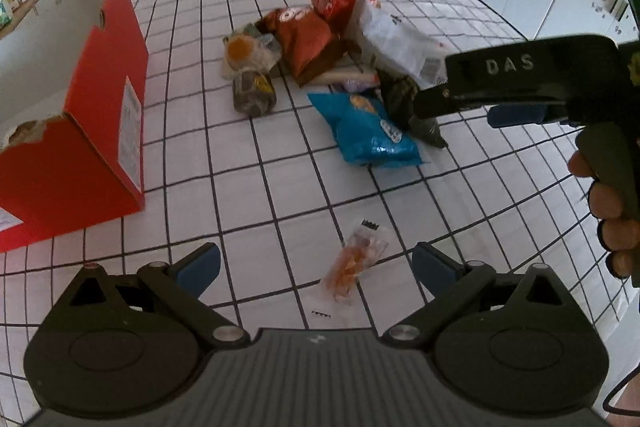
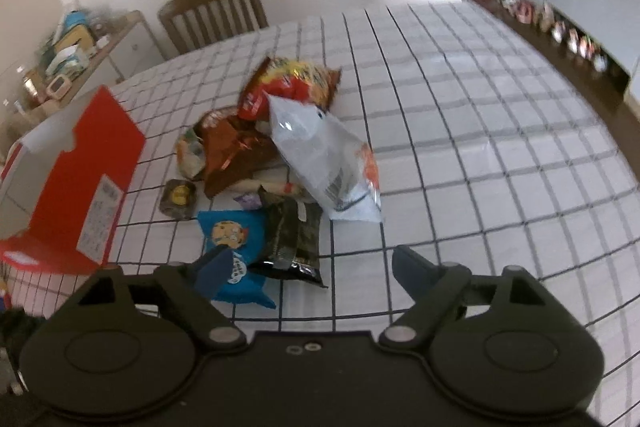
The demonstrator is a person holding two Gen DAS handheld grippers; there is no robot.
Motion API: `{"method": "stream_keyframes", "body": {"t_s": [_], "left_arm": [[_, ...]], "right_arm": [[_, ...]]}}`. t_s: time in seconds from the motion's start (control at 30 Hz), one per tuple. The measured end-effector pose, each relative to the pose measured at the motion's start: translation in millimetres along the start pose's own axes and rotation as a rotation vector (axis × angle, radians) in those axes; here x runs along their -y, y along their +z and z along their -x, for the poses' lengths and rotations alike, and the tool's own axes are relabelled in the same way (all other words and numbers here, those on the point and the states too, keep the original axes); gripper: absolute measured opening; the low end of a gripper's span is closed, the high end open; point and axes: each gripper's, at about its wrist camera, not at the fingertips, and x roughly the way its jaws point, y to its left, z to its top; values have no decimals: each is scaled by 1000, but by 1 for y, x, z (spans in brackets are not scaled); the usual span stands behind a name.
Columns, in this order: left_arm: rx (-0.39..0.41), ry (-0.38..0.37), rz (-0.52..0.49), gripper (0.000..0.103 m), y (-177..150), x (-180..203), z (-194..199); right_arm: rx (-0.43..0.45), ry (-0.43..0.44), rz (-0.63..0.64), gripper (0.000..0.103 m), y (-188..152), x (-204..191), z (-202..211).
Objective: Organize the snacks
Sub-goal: 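Grasp the small clear snack with the left gripper while the right grasps the dark green packet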
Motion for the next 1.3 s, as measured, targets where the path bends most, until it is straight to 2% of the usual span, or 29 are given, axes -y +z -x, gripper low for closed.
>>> {"method": "stream_keyframes", "body": {"t_s": [0.2, 0.33, 0.4, 0.47, 0.5, 0.6, 0.7, 0.77, 0.83, 0.9, 0.97, 1.3], "left_arm": [[-34, -15, -18, 102, 1, 2, -9], [-6, -43, -30, 101, -1, 3, -7], [-15, -47, -23, 95, 0, 2, -9], [-29, -59, -6, 78, 1, 0, -12], [-36, -63, 3, 74, 1, -1, -14], [-35, -70, 16, 64, 0, -3, -12], [-34, -74, 19, 55, 1, -1, -12], [-37, -78, 16, 42, 1, 1, -12], [-46, -89, 18, 34, 2, 3, -11], [-55, -100, 21, 31, 2, 4, -11], [-63, -106, 28, 20, 3, 3, -12], [-71, -121, 81, 17, 6, -4, -10]], "right_arm": [[-44, 15, -44, 80, 4, 1, -18], [-64, 21, -67, 78, 7, 2, -26], [-79, 24, -90, 77, 9, 3, -30], [-96, 29, -119, 75, 10, 6, -34], [-103, 33, -129, 73, 11, 6, -36], [-100, 32, -127, 72, 13, 5, -38], [-107, 49, -132, 63, 14, 3, -39], [-110, 54, -126, 58, 14, 1, -40], [-107, 51, -120, 52, 14, -1, -40], [-107, 54, -127, 46, 13, 0, -40], [-108, 59, -136, 41, 13, 2, -40], [-75, 53, -111, 35, 8, 3, -23]]}}
